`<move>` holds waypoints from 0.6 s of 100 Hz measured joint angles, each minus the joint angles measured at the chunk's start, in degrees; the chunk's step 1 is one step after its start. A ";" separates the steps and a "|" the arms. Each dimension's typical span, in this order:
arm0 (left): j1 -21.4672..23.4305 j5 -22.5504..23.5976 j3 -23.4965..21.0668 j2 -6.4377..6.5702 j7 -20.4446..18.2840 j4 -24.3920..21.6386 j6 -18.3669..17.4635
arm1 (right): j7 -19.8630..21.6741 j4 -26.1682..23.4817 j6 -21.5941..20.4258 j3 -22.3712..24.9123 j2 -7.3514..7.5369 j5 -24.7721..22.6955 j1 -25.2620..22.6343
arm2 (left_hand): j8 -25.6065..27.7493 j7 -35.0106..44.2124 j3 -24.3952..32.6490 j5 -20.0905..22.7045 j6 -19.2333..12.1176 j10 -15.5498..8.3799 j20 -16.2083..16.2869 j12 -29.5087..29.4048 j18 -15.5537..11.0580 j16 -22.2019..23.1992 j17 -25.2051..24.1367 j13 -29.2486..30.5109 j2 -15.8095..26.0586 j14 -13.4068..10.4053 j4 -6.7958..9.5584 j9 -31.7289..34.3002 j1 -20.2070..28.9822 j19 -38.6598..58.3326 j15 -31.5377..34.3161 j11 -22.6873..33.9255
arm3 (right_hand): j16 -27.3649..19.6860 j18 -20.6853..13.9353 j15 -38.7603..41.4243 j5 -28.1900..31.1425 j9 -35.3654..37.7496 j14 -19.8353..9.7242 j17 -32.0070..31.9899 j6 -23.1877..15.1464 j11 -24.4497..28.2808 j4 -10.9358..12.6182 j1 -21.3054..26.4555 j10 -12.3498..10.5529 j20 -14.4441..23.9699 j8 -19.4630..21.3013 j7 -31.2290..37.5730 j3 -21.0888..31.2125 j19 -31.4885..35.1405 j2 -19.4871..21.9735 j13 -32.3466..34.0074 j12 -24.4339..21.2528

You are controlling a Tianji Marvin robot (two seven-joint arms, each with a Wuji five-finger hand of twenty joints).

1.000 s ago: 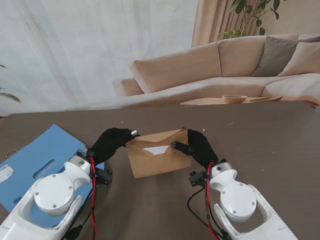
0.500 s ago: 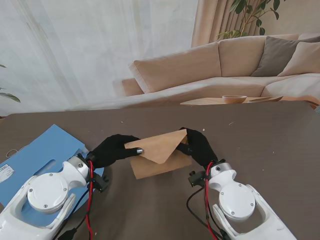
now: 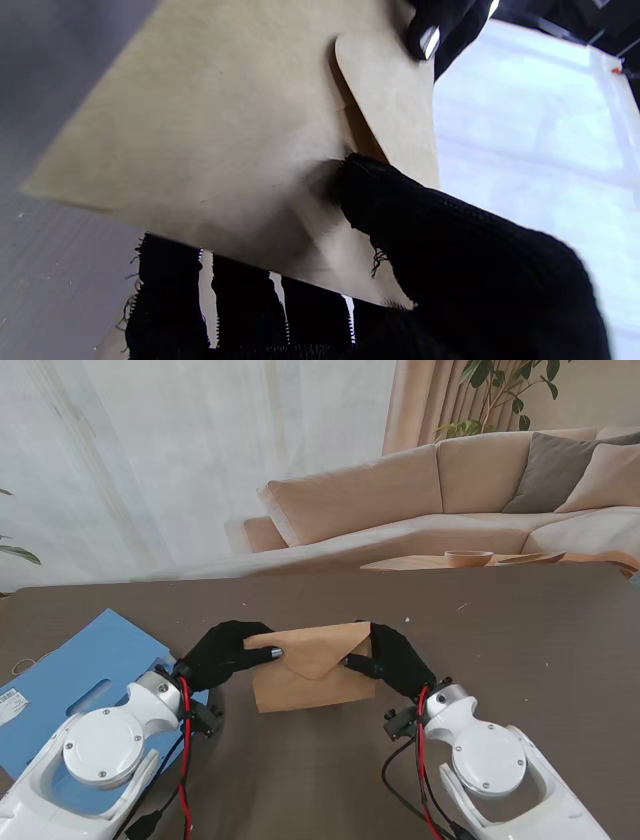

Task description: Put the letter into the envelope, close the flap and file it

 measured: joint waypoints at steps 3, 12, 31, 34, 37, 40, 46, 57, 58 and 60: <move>0.00 -0.17 0.03 -0.13 0.50 0.02 -0.02 | 1.25 -0.27 -0.21 0.41 0.35 -0.07 -0.25 | 0.54 0.37 0.02 -0.39 0.01 0.05 0.00 0.05 0.00 0.46 0.01 0.00 0.00 0.00 0.00 0.00 0.00 0.01 0.33 0.21 | -0.58 -0.59 -1.40 -2.75 -3.82 -0.16 -1.80 0.21 0.00 1.68 0.00 -0.62 -0.02 0.65 -2.03 0.73 -1.33 0.87 -2.45 -0.60; -0.05 -0.22 0.22 -0.46 1.81 0.10 -0.18 | 4.48 -1.07 -0.68 1.57 1.36 -0.16 -0.92 | 1.32 0.49 0.03 -0.39 0.01 0.24 0.00 0.66 0.00 0.55 0.01 0.00 0.00 0.02 0.00 0.00 0.01 0.04 0.56 0.52 | -1.59 -1.55 -5.49 -9.73 -12.48 -0.80 -5.55 1.17 0.06 2.87 -0.01 -1.44 -0.04 0.67 -4.82 1.95 -5.30 0.75 -8.37 -2.07; -0.31 0.76 0.63 -0.71 2.49 0.25 -0.36 | 7.54 -1.68 -1.29 2.51 2.60 2.61 -1.38 | 1.98 1.04 0.52 -0.86 0.02 0.27 0.00 0.69 0.00 0.61 0.02 0.00 0.00 0.04 0.00 -0.06 0.01 0.05 0.58 0.52 | -1.61 -2.17 -6.79 -13.01 -16.06 -1.39 -7.59 1.79 -0.07 3.03 -7.93 -1.99 0.43 -0.70 -5.81 -5.72 -7.79 -1.08 -11.45 -2.91; -0.34 0.94 0.72 -0.71 2.53 0.28 -0.44 | 7.41 -1.68 -1.29 2.46 2.62 2.98 -1.35 | 2.04 1.05 0.52 -0.86 0.02 0.27 0.00 0.69 0.00 0.61 0.02 0.00 0.00 0.04 0.00 -0.06 0.01 0.05 0.58 0.52 | -1.60 -2.17 -6.64 -12.87 -15.83 -1.39 -7.59 2.45 0.11 3.04 -10.29 -1.99 0.79 -0.70 -5.81 -6.97 -7.79 -1.08 -11.45 -2.90; -0.37 1.08 0.81 -0.71 2.58 0.31 -0.54 | 7.09 -1.68 -1.19 2.32 2.62 3.16 -1.28 | 2.08 1.05 0.52 -0.86 0.02 0.27 0.00 0.69 0.00 0.61 0.03 0.00 0.00 0.05 0.00 -0.06 0.01 0.05 0.64 0.52 | -1.52 -2.17 -5.96 -12.81 -15.81 -1.39 -7.46 2.45 0.11 3.14 -12.62 -1.84 1.25 -0.71 -5.81 -8.01 -7.79 -1.08 -11.46 -2.91; -0.37 1.14 0.87 -0.71 2.60 0.34 -0.62 | 6.46 -1.68 -0.93 2.06 2.59 3.28 -1.17 | 2.10 1.05 0.52 -0.86 0.02 0.27 0.00 0.69 0.00 0.61 0.03 0.00 0.00 0.05 0.00 -0.07 0.01 0.05 0.66 0.52 | -1.48 -2.16 -5.52 -11.36 -15.27 -1.39 -6.96 2.67 0.11 3.28 -14.37 -1.38 1.53 -0.71 -5.81 -8.91 -7.79 -1.07 -11.00 -2.91; -0.37 1.24 0.97 -0.71 2.62 0.37 -0.76 | 4.17 -1.67 0.34 1.20 2.40 3.36 -0.74 | 2.12 1.05 0.52 -0.86 0.03 0.27 0.00 0.69 0.00 0.61 0.03 0.00 0.00 0.05 0.00 -0.07 0.01 0.06 0.68 0.52 | -1.25 -2.01 -4.19 -8.32 -11.40 -1.39 -5.60 3.73 0.35 3.41 -16.82 -0.68 2.18 -0.72 -5.81 -10.18 -7.01 -0.92 -9.14 -2.53; -0.33 1.24 1.12 -0.71 2.64 0.38 -0.97 | -0.03 -1.44 3.08 -0.32 1.51 3.55 0.36 | 2.37 1.05 0.52 -0.87 0.04 0.27 -0.02 0.69 0.00 0.62 0.03 0.00 0.00 0.05 0.00 -0.07 0.01 0.09 1.08 0.52 | -0.49 -0.80 -1.33 -2.74 -6.49 -0.65 -2.81 3.88 1.70 3.42 -17.77 0.81 2.89 -0.72 -4.33 -10.76 -4.29 -0.36 -5.15 -2.27; -0.32 1.24 1.13 -0.71 2.63 0.38 -0.99 | -0.29 -1.38 3.20 -0.42 1.40 3.54 0.48 | 2.39 1.05 0.52 -0.87 0.05 0.27 -0.04 0.69 0.00 0.62 0.03 0.00 0.00 0.06 0.00 -0.07 0.01 0.09 1.09 0.52 | -0.46 -0.66 -1.13 -2.33 -5.75 -0.62 -2.56 3.88 1.75 3.42 -17.77 0.85 2.91 -0.71 -4.11 -10.76 -4.28 -0.36 -4.73 -2.27; -0.31 1.24 1.14 -0.71 2.60 0.38 -1.03 | -0.69 -1.26 3.34 -0.59 1.21 3.49 0.70 | 2.48 1.05 0.52 -0.87 0.05 0.27 -0.11 0.69 0.00 0.62 0.03 0.00 0.00 0.05 0.00 -0.07 0.01 0.10 1.11 0.52 | -0.45 -0.60 -0.49 -1.49 -4.58 -0.57 -1.94 3.88 2.22 3.43 -17.77 0.94 2.94 -0.63 -3.82 -10.76 -3.59 -0.36 -4.01 -2.19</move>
